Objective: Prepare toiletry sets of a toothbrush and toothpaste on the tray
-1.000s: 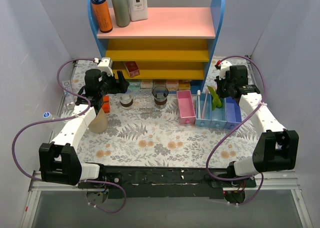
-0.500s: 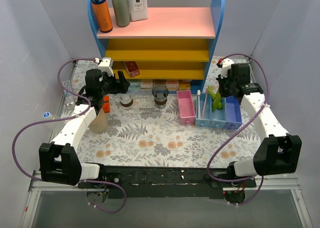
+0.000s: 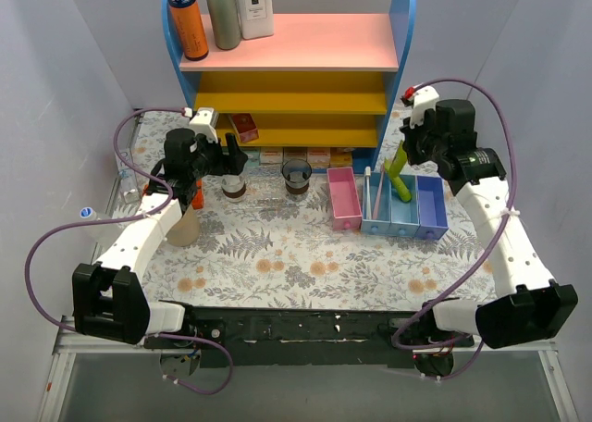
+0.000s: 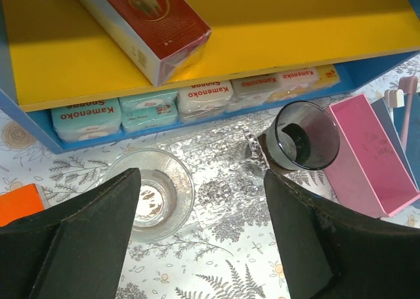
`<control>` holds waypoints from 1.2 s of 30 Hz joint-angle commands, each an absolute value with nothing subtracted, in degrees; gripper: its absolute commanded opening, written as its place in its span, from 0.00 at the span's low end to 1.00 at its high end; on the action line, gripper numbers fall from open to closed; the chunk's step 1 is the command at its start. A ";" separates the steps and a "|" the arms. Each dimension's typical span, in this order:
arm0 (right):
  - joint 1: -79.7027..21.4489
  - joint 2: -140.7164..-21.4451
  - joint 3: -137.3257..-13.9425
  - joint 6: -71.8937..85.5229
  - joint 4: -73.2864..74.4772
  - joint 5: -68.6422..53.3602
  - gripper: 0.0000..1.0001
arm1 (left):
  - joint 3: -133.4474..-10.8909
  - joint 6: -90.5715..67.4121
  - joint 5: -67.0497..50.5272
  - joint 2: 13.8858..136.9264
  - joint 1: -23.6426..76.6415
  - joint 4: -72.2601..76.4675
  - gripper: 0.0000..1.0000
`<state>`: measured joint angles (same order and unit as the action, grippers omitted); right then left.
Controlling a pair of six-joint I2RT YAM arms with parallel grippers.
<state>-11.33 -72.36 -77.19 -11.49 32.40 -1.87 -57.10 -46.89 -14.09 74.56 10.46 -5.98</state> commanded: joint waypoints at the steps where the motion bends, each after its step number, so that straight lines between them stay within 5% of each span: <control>1: -17.29 -71.10 -84.10 -14.05 33.83 -2.55 0.01 | -57.74 -46.41 -15.73 72.95 11.42 -5.89 0.76; 11: -33.83 -78.65 -99.03 -16.43 39.98 -1.93 0.01 | -57.22 -47.11 -26.09 70.32 12.48 -3.43 0.76; 22: -38.14 -88.76 -107.66 -20.30 40.25 -18.80 0.01 | -54.23 -49.39 -55.88 67.85 12.48 5.80 0.80; 36: -39.73 -97.29 -114.96 -20.83 41.22 -34.62 0.01 | -53.18 -47.99 -55.04 69.87 16.52 6.15 0.93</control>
<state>-39.38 -97.76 -111.13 -20.21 42.41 -27.94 -53.78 -49.01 -57.01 70.15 15.40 5.17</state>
